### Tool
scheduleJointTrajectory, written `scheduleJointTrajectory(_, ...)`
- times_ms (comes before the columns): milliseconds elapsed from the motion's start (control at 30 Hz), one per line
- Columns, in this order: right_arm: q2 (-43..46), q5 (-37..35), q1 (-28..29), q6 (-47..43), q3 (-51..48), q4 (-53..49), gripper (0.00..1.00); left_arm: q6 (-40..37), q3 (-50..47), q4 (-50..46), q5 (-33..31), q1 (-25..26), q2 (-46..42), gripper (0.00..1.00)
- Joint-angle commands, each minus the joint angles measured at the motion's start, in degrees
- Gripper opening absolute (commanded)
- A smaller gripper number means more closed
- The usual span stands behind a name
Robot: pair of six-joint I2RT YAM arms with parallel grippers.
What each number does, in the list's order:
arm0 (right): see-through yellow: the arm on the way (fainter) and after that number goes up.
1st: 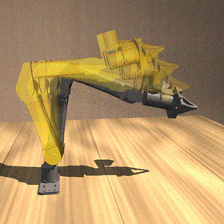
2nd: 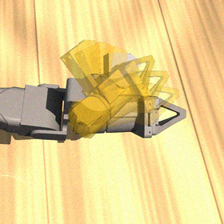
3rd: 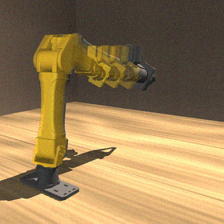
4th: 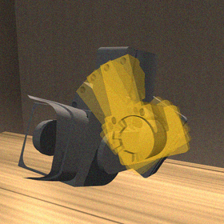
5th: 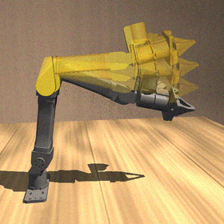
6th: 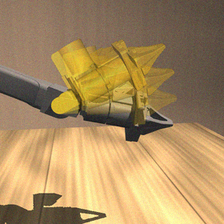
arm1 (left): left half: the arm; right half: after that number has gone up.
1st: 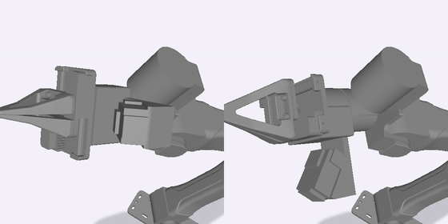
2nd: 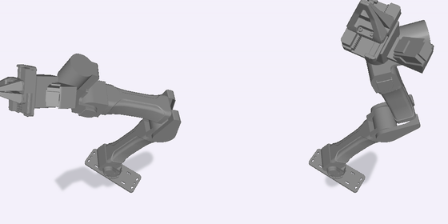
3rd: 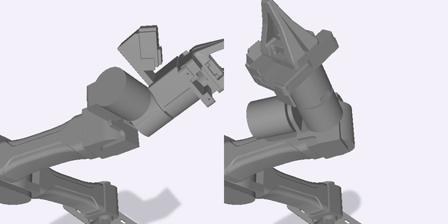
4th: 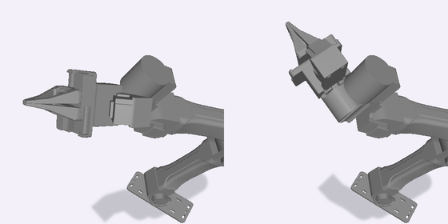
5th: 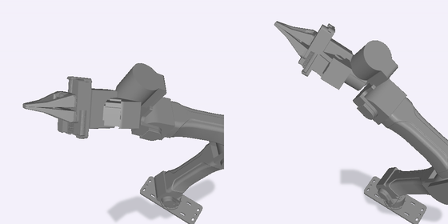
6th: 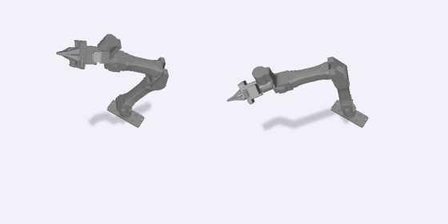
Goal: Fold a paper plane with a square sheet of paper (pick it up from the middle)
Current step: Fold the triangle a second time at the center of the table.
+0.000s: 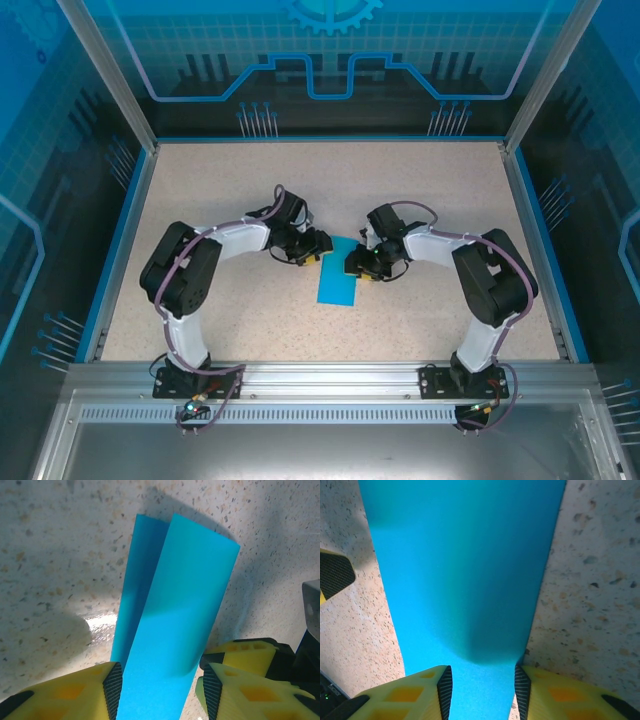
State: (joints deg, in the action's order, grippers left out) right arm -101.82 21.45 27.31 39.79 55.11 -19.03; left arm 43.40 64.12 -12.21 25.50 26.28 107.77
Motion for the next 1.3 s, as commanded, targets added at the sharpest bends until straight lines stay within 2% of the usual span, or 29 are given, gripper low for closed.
scheduleJointTrajectory(0,-1.38,0.22,-0.68,-1.03,-0.92,-0.88,0.4,-1.75,2.99,-2.09,2.11,-0.36,1.67,0.5)
scheduleJointTrajectory(500,-1.45,0.83,-1.51,-1.54,-1.33,-0.88,0.4,-3.23,5.63,-2.87,1.83,-0.27,5.04,0.54)
scheduleJointTrajectory(1000,-0.08,2.39,-1.54,-1.65,-1.45,0.31,0.41,-1.51,2.66,2.95,8.84,0.44,3.32,0.44)
scheduleJointTrajectory(1133,3.11,2.67,-1.57,-1.32,-2.4,2.07,0.44,-0.73,0.18,4.54,9.92,0.44,1.01,0.41)
scheduleJointTrajectory(1267,8.1,1.61,-1.48,-1.03,-4.4,4.09,0.52,-0.82,-1.65,5.09,11.22,0.41,-0.95,0.4)
